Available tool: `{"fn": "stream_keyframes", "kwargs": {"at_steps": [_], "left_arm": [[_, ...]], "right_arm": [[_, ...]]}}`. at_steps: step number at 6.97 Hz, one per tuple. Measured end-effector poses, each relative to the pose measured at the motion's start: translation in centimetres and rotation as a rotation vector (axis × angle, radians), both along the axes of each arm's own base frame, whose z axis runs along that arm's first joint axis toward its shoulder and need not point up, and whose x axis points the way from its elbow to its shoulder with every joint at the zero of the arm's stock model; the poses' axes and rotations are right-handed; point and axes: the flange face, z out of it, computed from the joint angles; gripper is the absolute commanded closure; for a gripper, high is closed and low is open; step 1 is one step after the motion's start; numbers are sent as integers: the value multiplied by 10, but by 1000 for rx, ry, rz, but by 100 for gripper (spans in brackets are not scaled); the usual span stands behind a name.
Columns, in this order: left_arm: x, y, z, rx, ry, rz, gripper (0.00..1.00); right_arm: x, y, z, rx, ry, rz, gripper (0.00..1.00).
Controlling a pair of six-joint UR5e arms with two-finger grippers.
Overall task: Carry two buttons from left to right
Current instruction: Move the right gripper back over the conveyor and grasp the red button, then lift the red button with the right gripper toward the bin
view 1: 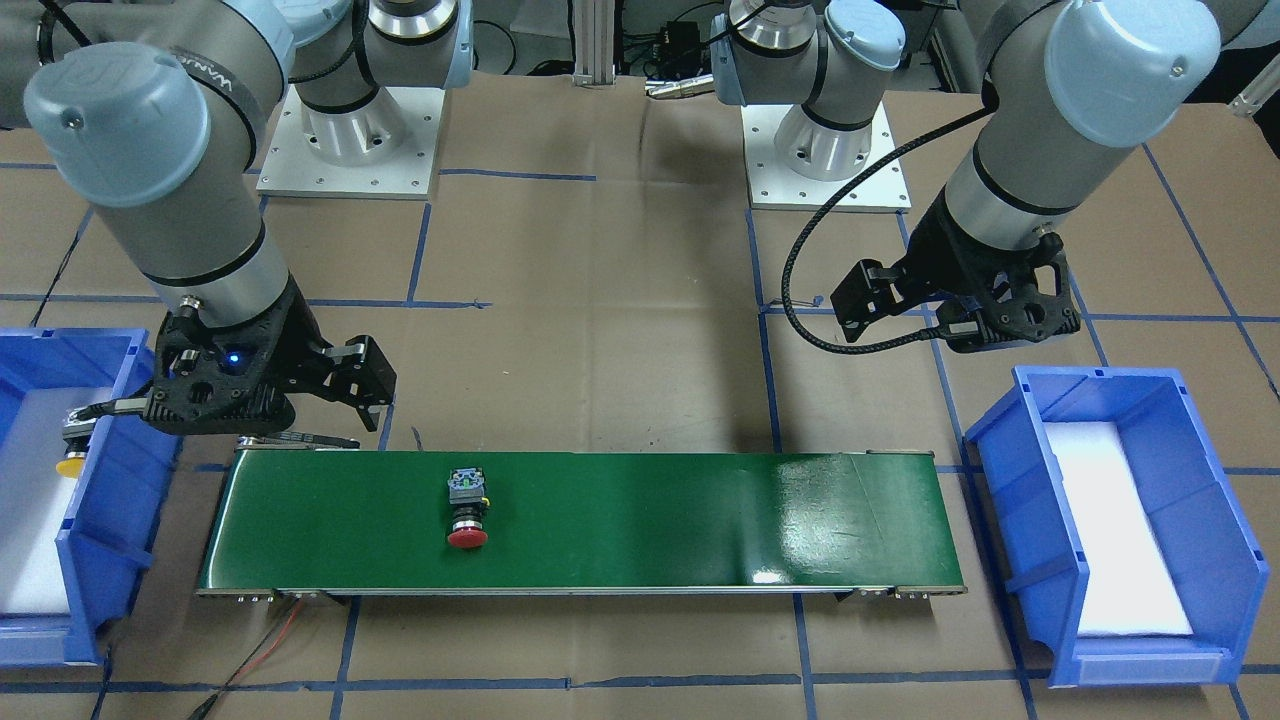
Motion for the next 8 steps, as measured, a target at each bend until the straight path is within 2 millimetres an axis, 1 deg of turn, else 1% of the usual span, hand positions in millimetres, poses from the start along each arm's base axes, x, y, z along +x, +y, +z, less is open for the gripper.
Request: {"fn": "stream_keyframes", "kwargs": {"at_steps": [1,3,6,8], "left_arm": [[0,0,0,0,0,0,0],[0,0,0,0,0,0,0],[0,0,0,0,0,0,0],[0,0,0,-1,0,0,0]], "right_arm": [[2,-1,-11,38,0,2,0],[5,-12,-41,78,-1,5,0],[10,-31,-83,84,-1,13,0],[10,-42,-106,91,-1,13,0]]}}
